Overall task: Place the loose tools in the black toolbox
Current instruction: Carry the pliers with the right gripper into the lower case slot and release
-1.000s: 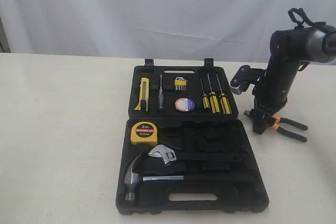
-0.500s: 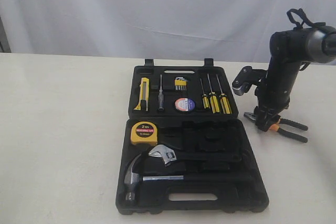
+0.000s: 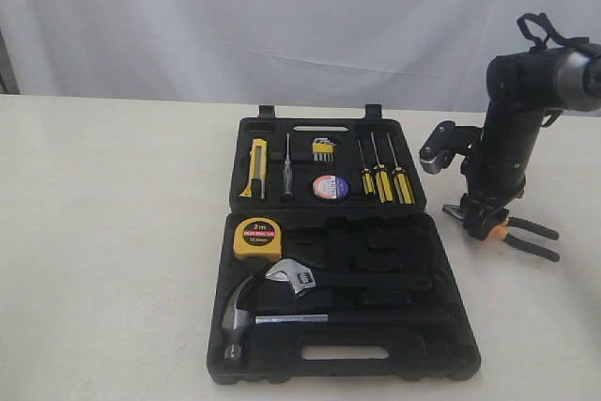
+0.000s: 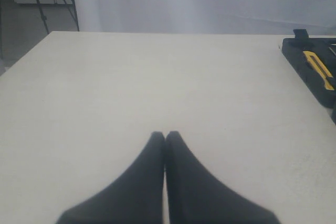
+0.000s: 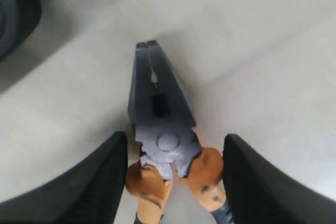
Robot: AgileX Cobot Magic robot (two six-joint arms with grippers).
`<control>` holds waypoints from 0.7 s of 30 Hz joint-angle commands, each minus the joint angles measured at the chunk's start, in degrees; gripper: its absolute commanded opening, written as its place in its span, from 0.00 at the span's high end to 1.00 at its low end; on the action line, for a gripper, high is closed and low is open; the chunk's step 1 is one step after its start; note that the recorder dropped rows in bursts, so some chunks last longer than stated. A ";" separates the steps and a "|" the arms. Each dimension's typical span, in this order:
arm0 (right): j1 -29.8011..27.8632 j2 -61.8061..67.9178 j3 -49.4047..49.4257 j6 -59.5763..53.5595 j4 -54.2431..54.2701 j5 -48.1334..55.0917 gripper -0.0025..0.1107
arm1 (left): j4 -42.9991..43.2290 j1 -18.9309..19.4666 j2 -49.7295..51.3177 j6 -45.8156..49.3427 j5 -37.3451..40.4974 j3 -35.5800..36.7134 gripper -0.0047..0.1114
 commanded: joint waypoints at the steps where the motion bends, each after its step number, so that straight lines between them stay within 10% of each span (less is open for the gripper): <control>1: -0.07 -3.42 -0.06 -0.01 1.68 1.61 0.98 | 0.00 -0.25 -0.07 -0.12 -0.62 0.05 0.96; 21: 15.24 -7.85 -0.06 -13.28 15.25 -0.47 0.98 | 0.00 -0.25 -0.07 -0.12 -0.62 0.05 0.96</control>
